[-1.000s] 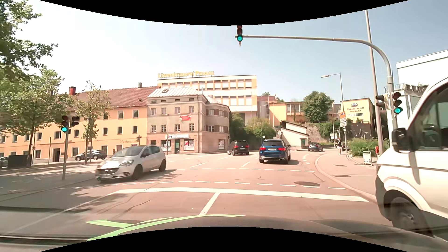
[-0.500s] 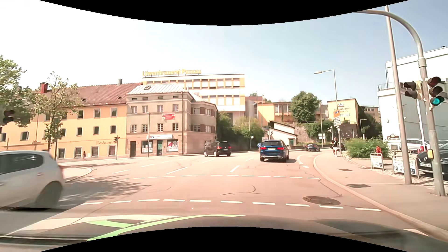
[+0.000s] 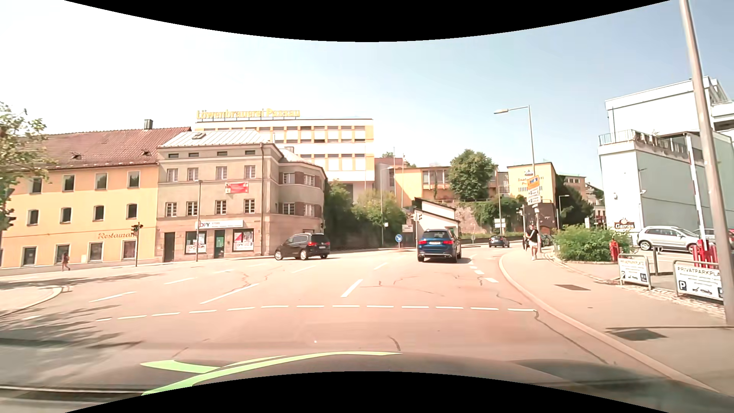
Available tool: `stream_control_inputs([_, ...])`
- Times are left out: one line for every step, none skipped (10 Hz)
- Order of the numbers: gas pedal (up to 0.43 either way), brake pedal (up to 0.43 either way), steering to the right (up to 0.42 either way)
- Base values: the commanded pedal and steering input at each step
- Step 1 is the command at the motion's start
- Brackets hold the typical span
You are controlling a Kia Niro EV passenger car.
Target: Follow the waypoints while adhering to traffic rules and regulations
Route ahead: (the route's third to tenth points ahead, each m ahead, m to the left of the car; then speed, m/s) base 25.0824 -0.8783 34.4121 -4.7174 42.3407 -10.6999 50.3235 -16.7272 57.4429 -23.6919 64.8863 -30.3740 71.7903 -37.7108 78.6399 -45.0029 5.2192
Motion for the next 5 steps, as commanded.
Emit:
stream_control_inputs([0.248, 0.000, 0.133])
stream_control_inputs([0.248, 0.000, 0.126])
stream_control_inputs([0.248, 0.000, 0.118])
stream_control_inputs([0.248, 0.000, 0.113])
stream_control_inputs([0.240, 0.000, 0.106])
